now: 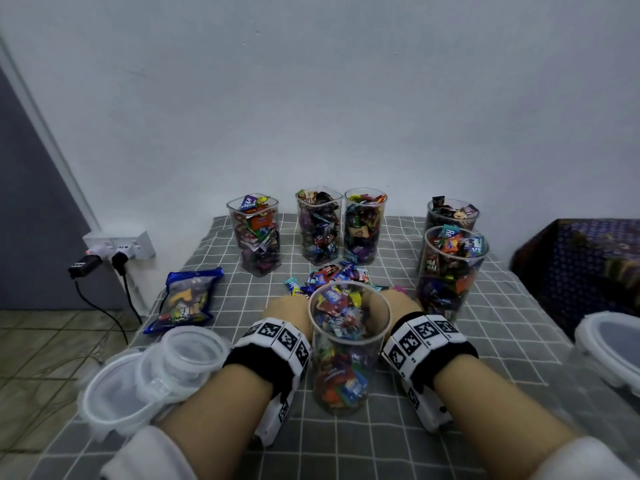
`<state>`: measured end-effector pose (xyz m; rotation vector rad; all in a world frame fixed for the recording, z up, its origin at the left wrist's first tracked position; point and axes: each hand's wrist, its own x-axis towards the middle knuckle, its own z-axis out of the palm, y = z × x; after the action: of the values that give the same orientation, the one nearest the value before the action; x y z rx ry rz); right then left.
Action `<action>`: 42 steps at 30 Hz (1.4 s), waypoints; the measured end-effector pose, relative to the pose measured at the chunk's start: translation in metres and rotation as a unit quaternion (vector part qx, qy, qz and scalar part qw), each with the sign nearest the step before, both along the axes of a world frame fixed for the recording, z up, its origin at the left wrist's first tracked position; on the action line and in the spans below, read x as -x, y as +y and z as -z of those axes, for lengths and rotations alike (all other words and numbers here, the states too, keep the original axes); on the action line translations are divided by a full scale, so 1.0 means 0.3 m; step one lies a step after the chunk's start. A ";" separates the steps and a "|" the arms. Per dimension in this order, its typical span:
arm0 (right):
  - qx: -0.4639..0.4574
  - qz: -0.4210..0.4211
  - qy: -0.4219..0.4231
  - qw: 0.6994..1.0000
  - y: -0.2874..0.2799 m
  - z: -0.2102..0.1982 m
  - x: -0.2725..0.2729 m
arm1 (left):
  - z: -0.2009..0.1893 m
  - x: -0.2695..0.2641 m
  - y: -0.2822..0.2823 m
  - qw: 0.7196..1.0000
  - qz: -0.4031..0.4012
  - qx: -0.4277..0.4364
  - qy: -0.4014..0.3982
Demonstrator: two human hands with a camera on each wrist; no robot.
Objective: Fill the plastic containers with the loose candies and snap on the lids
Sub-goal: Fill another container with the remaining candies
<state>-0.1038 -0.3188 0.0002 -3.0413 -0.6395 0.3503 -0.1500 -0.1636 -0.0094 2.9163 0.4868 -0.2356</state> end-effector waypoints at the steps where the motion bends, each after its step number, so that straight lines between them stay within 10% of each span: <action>1: -0.006 0.010 0.007 1.000 -0.004 -0.002 0.003 | 0.002 -0.003 0.003 1.000 -0.009 0.011 0.002; 16: -0.127 0.057 -0.032 0.990 -0.048 -0.015 0.005 | -0.027 -0.007 0.007 0.999 0.016 -0.008 -0.027; 28: -0.449 0.055 -0.040 0.891 -0.119 -0.281 0.105 | -0.010 0.006 0.024 0.990 0.040 0.025 -0.130; 42: -0.258 -0.128 -0.122 0.950 -0.048 -0.343 0.275 | -0.003 0.022 0.055 0.983 0.028 0.070 -0.165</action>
<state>-0.1864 -0.3331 0.1031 -2.5183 -0.9633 -0.1784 -0.1565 -0.1470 -0.0086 2.7543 0.3203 0.1984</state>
